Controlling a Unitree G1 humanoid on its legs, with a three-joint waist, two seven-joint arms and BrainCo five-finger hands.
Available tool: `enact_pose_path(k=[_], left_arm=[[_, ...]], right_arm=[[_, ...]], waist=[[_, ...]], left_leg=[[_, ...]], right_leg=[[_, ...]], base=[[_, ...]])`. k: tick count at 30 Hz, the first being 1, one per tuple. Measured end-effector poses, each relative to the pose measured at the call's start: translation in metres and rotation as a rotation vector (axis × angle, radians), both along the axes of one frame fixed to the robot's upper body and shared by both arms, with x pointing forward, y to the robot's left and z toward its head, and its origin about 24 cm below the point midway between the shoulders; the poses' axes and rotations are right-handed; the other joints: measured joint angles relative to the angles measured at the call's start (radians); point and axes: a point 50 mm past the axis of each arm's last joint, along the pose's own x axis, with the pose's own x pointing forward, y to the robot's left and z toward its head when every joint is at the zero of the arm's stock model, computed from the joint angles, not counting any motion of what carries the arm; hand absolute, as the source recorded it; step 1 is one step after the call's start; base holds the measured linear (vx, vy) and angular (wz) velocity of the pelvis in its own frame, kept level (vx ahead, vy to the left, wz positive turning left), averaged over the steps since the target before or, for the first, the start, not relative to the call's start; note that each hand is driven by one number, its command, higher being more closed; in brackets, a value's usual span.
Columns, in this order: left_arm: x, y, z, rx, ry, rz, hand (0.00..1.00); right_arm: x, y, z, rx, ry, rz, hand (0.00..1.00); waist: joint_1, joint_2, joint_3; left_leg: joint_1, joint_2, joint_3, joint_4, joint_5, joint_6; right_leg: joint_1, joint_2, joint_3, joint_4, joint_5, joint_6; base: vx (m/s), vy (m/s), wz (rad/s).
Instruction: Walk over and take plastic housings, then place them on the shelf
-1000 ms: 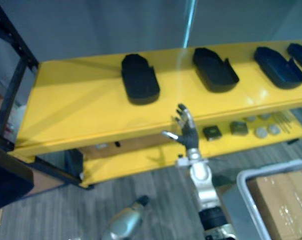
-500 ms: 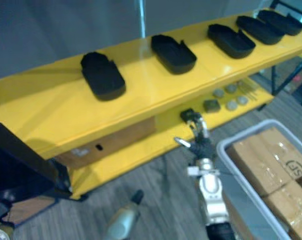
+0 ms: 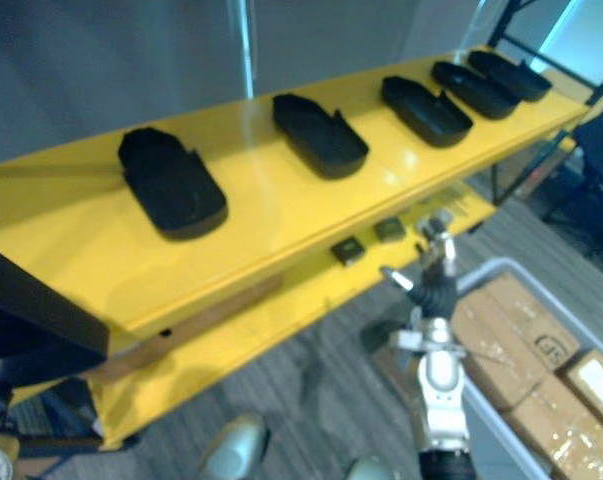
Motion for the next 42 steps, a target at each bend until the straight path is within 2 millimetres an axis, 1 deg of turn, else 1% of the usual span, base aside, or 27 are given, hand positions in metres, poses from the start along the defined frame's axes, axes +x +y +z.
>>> enact_pose_path(k=[1, 2, 3, 4, 5, 6, 7, 8, 10, 11, 12, 13, 14, 15, 16, 17, 19, 21, 23, 25, 27, 28, 30, 32, 36, 38, 42], left_arm=[[0.003, 0.001, -0.001, -0.012, 0.002, 0.001, 1.00], [0.007, 0.002, -0.003, -0.046, 0.008, 0.002, 1.00], [0.008, 0.002, -0.004, -0.056, 0.009, -0.002, 1.00], [0.009, 0.000, -0.005, -0.067, 0.009, -0.007, 1.00], [0.007, -0.002, -0.006, -0.084, 0.014, -0.015, 1.00], [0.006, -0.002, -0.008, -0.104, 0.014, -0.019, 1.00], [0.005, -0.007, -0.017, -0.156, 0.034, -0.027, 1.00], [0.003, -0.013, -0.024, -0.197, 0.052, -0.037, 1.00], [0.006, -0.019, -0.030, -0.234, 0.067, -0.061, 1.00], [0.008, -0.021, -0.030, -0.233, 0.068, -0.073, 1.00], [0.008, -0.022, -0.028, -0.229, 0.064, -0.079, 1.00], [0.010, -0.024, -0.025, -0.218, 0.055, -0.085, 1.00], [0.011, -0.025, -0.023, -0.212, 0.046, -0.065, 1.00], [0.013, -0.024, -0.022, -0.221, 0.039, -0.057, 1.00], [0.015, -0.019, -0.024, -0.233, 0.059, -0.029, 1.00], [0.017, -0.015, -0.031, -0.265, 0.090, 0.003, 1.00], [0.019, -0.011, -0.038, -0.273, 0.162, 0.047, 1.00], [0.014, -0.005, -0.041, -0.241, 0.236, 0.118, 1.00], [0.008, 0.006, -0.039, -0.179, 0.299, 0.210, 1.00], [0.001, 0.030, -0.033, -0.097, 0.373, 0.327, 1.00], [-0.002, 0.064, -0.033, -0.052, 0.491, 0.420, 1.00], [-0.002, 0.072, -0.034, -0.043, 0.523, 0.436, 1.00], [0.003, 0.105, -0.036, -0.027, 0.645, 0.485, 1.00], [0.009, 0.129, -0.038, -0.046, 0.731, 0.511, 1.00], [0.019, 0.154, -0.035, -0.084, 0.801, 0.508, 1.00], [0.033, 0.166, -0.036, -0.084, 0.925, 0.480, 1.00], [0.055, 0.170, -0.038, -0.071, 1.069, 0.391, 1.00]], right_arm=[[-0.001, -0.005, 0.005, -0.008, -0.019, -0.019, 0.00], [-0.006, -0.016, 0.015, -0.002, -0.060, -0.083, 0.00], [-0.009, -0.019, 0.017, 0.006, -0.075, -0.110, 0.00], [-0.013, -0.023, 0.022, 0.013, -0.095, -0.140, 0.00], [-0.017, -0.023, 0.031, 0.016, -0.138, -0.168, 0.00], [-0.020, -0.023, 0.037, 0.009, -0.169, -0.178, 0.00], [-0.025, -0.026, 0.043, -0.005, -0.204, -0.207, 0.00], [-0.027, -0.030, 0.044, -0.008, -0.207, -0.230, 0.00], [-0.031, -0.039, 0.041, -0.003, -0.194, -0.283, 0.00], [-0.034, -0.044, 0.039, -0.007, -0.183, -0.320, 0.00], [-0.035, -0.047, 0.038, -0.010, -0.177, -0.338, 0.00], [-0.039, -0.054, 0.034, -0.014, -0.163, -0.380, 0.00], [-0.042, -0.059, 0.034, -0.035, -0.159, -0.413, 0.00], [-0.042, -0.061, 0.035, -0.043, -0.164, -0.425, 0.00], [-0.047, -0.063, 0.032, -0.035, -0.156, -0.444, 0.00], [-0.051, -0.070, 0.031, -0.041, -0.155, -0.475, 0.00], [-0.059, -0.078, 0.027, -0.020, -0.147, -0.513, 0.00], [-0.073, -0.085, 0.014, 0.015, -0.100, -0.567, 0.00], [-0.082, -0.086, 0.004, 0.038, -0.058, -0.600, 0.00], [-0.087, -0.083, -0.004, 0.052, -0.025, -0.604, 0.00], [-0.089, -0.083, -0.007, 0.039, -0.003, -0.607, 0.00], [-0.091, -0.083, -0.009, 0.035, 0.005, -0.610, 0.00], [-0.092, -0.086, -0.015, 0.005, 0.062, -0.635, 0.00], [-0.092, -0.092, -0.022, -0.017, 0.115, -0.665, 0.00], [-0.102, -0.109, -0.041, -0.054, 0.221, -0.738, 0.00], [-0.109, -0.120, -0.055, -0.059, 0.299, -0.790, 0.00], [-0.117, -0.127, -0.063, -0.067, 0.345, -0.824, 0.00]], waist=[[-0.008, 0.008, -0.001], [-0.029, 0.014, -0.001], [-0.033, 0.011, -0.003], [-0.030, -0.003, -0.011], [-0.022, -0.037, -0.031], [-0.023, -0.040, -0.033], [-0.029, -0.019, -0.050], [-0.028, 0.005, -0.068], [-0.037, 0.039, -0.087], [-0.056, 0.061, -0.097], [-0.065, 0.066, -0.100], [-0.072, 0.068, -0.099], [-0.083, 0.084, -0.091], [-0.086, 0.091, -0.079], [-0.087, 0.056, -0.086], [-0.107, 0.064, -0.078], [-0.114, 0.073, -0.074], [-0.116, 0.079, -0.074], [-0.122, 0.078, -0.073], [-0.125, 0.078, -0.073], [-0.123, 0.083, -0.075], [-0.123, 0.084, -0.075], [-0.122, 0.083, -0.076], [-0.119, 0.083, -0.076], [-0.125, 0.082, -0.077], [-0.132, 0.089, -0.094], [-0.152, 0.092, -0.102]], left_leg=[[0.001, 0.001, -0.019, 0.002, -0.007, -0.008], [0.004, -0.005, -0.080, 0.014, -0.029, -0.025], [0.008, -0.010, -0.106, 0.017, -0.038, -0.034], [0.020, -0.017, -0.131, 0.014, -0.050, -0.040], [0.023, -0.016, -0.129, 0.003, -0.066, -0.055], [0.022, -0.008, -0.130, 0.007, -0.075, -0.065], [0.020, 0.053, -0.107, 0.000, -0.079, -0.070], [0.012, 0.110, -0.054, -0.014, -0.045, -0.081], [-0.007, 0.156, 0.071, -0.076, 0.032, -0.078], [0.004, 0.178, 0.148, -0.129, 0.072, -0.073], [0.016, 0.183, 0.178, -0.156, 0.093, -0.074], [0.049, 0.184, 0.218, -0.218, 0.144, -0.092], [0.080, 0.202, 0.224, -0.260, 0.172, -0.107], [0.093, 0.212, 0.225, -0.273, 0.175, -0.112], [0.109, 0.184, 0.238, -0.305, 0.190, -0.131], [0.110, 0.194, 0.240, -0.317, 0.181, -0.146], [0.115, 0.197, 0.258, -0.340, 0.191, -0.153], [0.147, 0.188, 0.279, -0.381, 0.195, -0.159], [0.160, 0.175, 0.283, -0.386, 0.195, -0.159], [0.171, 0.165, 0.298, -0.397, 0.194, -0.158], [0.177, 0.158, 0.321, -0.397, 0.188, -0.148], [0.177, 0.157, 0.324, -0.397, 0.187, -0.146], [0.177, 0.156, 0.343, -0.395, 0.185, -0.142], [0.180, 0.155, 0.370, -0.394, 0.184, -0.141], [0.193, 0.149, 0.402, -0.394, 0.179, -0.133], [0.193, 0.145, 0.421, -0.394, 0.174, -0.126], [0.199, 0.143, 0.436, -0.393, 0.173, -0.124]], right_leg=[[-0.013, 0.013, 0.042, -0.035, 0.012, 0.016], [-0.028, 0.030, 0.101, -0.079, 0.048, 0.034], [-0.026, 0.030, 0.110, -0.078, 0.054, 0.040], [-0.024, 0.021, 0.113, -0.071, 0.056, 0.044], [-0.016, 0.002, 0.080, -0.070, 0.054, 0.040], [-0.010, 0.002, 0.068, -0.059, 0.095, 0.056], [0.002, 0.014, 0.002, -0.015, 0.080, 0.037], [0.006, 0.026, -0.044, 0.000, 0.065, 0.013], [0.031, 0.025, -0.127, -0.014, 0.062, 0.005], [0.063, 0.020, -0.175, -0.034, 0.062, 0.004], [0.072, 0.015, -0.191, -0.030, 0.062, 0.004], [0.077, 0.002, -0.209, 0.011, 0.062, 0.004], [0.019, -0.014, -0.198, 0.142, 0.079, -0.020], [-0.015, -0.015, -0.182, 0.198, 0.061, -0.031], [0.010, -0.029, -0.178, -0.016, 0.088, -0.018], [0.027, -0.024, -0.184, -0.033, 0.066, -0.005], [0.025, -0.021, -0.185, -0.038, 0.068, -0.007], [0.033, -0.027, -0.179, -0.048, 0.072, -0.001], [0.055, -0.033, -0.177, -0.073, 0.081, 0.015], [0.070, -0.037, -0.171, -0.109, 0.100, 0.027], [0.087, -0.036, -0.158, -0.160, 0.130, 0.037], [0.092, -0.036, -0.156, -0.173, 0.137, 0.039], [0.099, -0.030, -0.137, -0.217, 0.169, 0.043], [0.099, -0.027, -0.119, -0.247, 0.193, 0.044], [0.104, -0.027, -0.085, -0.276, 0.214, 0.050], [0.104, -0.027, -0.069, -0.294, 0.226, 0.057], [0.103, -0.027, -0.051, -0.299, 0.232, 0.058]], base=[[0.22, -0.119, 1.10], [0.19, -0.169, 1.14], [0.26, -0.290, 1.27], [0.31, -0.421, 1.01], [0.34, -0.475, 0.97], [0.31, -0.534, 1.18], [0.28, -0.488, 1.12], [0.26, -0.445, 1.14], [0.25, -0.336, 1.20], [0.23, -0.274, 1.25], [0.22, -0.184, 1.07], [0.17, -0.156, 0.74], [0.14, -0.132, 0.52], [0.08, -0.108, 0.26], [0.07, -0.105, 0.18], [0.08, -0.102, 0.19], [0.08, -0.045, 0.02], [0.07, 0.037, -0.13], [0.06, 0.074, -0.01], [0.04, 0.097, -0.09], [0.01, 0.098, -0.19], [0.01, 0.083, -0.11], [-0.01, 0.078, -0.20], [-0.03, 0.067, -0.27], [-0.02, 0.053, -0.27], [-0.03, 0.035, -0.20], [0.00, 0.021, -0.11]])
